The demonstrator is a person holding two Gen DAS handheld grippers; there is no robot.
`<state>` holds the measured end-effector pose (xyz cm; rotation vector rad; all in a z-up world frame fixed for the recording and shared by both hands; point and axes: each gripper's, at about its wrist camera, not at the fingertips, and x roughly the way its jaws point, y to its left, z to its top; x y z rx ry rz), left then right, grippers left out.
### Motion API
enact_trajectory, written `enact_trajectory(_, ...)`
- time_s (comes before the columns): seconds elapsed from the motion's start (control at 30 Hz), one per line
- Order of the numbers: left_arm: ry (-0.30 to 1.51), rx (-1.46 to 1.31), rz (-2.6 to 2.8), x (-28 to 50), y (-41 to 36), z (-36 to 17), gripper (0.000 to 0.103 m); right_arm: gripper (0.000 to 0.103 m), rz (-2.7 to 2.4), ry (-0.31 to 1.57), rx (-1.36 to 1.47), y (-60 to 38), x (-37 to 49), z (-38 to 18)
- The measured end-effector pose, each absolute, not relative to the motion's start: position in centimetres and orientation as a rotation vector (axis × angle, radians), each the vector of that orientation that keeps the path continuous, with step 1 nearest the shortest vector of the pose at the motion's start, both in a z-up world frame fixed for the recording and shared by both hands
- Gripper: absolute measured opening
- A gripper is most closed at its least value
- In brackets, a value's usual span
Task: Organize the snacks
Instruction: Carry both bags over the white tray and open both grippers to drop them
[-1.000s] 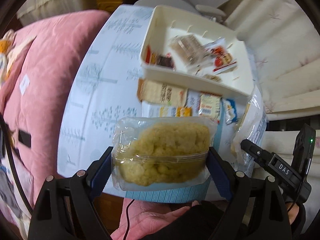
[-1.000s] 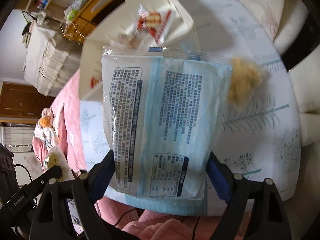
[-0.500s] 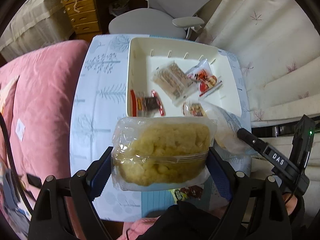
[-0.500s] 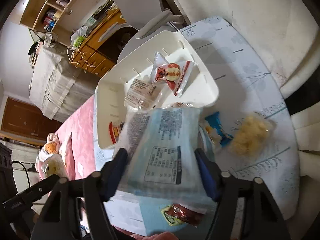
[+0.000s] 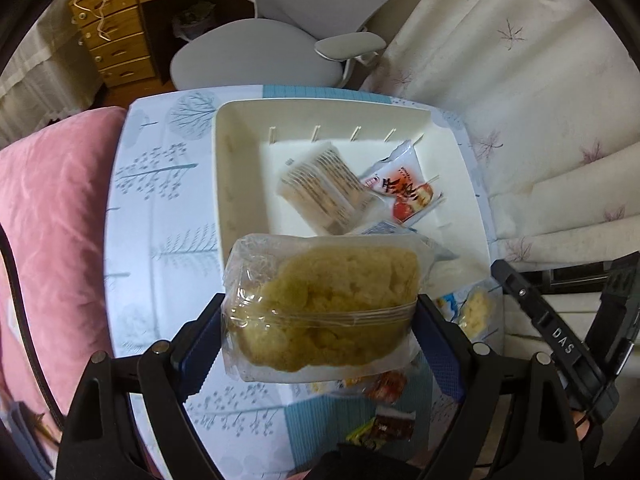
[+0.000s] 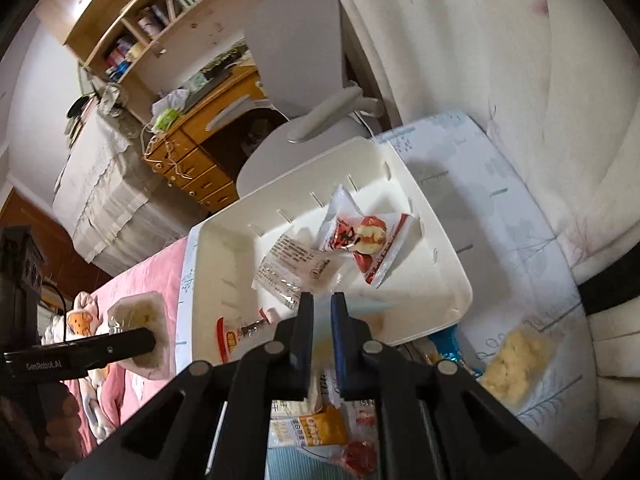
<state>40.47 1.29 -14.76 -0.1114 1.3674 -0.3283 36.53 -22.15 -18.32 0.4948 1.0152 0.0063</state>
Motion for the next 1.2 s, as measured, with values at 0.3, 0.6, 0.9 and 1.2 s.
enact_trajectory(0.3, 1.383, -0.069, -0.354, 40.8, 0.4, -15.2, 0.093, 0.009, -0.009, 1.029, 0.535, -22.6, 36.6, -19.2)
enact_trajectory(0.6, 1.337, -0.093, -0.346, 38.4, 0.0, -12.9, 0.093, 0.009, 0.022, 1.018, 0.539, -23.0, 34.4, -17.8)
enact_trajectory(0.9, 1.261, -0.123, -0.327, 32.7, -1.1, -9.5, 0.093, 0.009, 0.064, 1.002, 0.521, -24.8, 29.3, -15.5)
enact_trajectory(1.2, 1.215, -0.177, -0.266, 24.8, -1.7, -8.8, 0.093, 0.033, 0.128, 1.015, 0.479, -26.0, 23.3, -15.1)
